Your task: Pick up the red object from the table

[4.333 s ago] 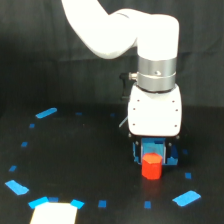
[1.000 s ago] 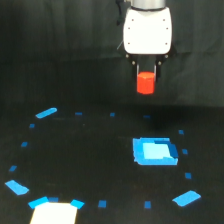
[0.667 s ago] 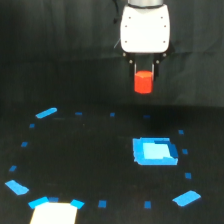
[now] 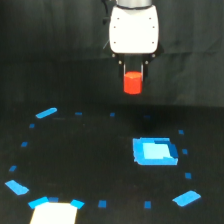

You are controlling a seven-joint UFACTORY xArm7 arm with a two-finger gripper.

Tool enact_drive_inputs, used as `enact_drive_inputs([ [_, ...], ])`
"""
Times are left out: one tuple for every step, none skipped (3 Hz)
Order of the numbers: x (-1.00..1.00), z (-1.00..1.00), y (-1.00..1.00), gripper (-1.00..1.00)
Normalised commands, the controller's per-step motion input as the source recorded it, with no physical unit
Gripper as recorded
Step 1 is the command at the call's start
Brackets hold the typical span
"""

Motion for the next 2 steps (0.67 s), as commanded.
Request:
enact_drive_inputs([
  [0.07, 0.51, -0.23, -1.0],
  [-0.18, 0.79, -0.69, -0.94],
])
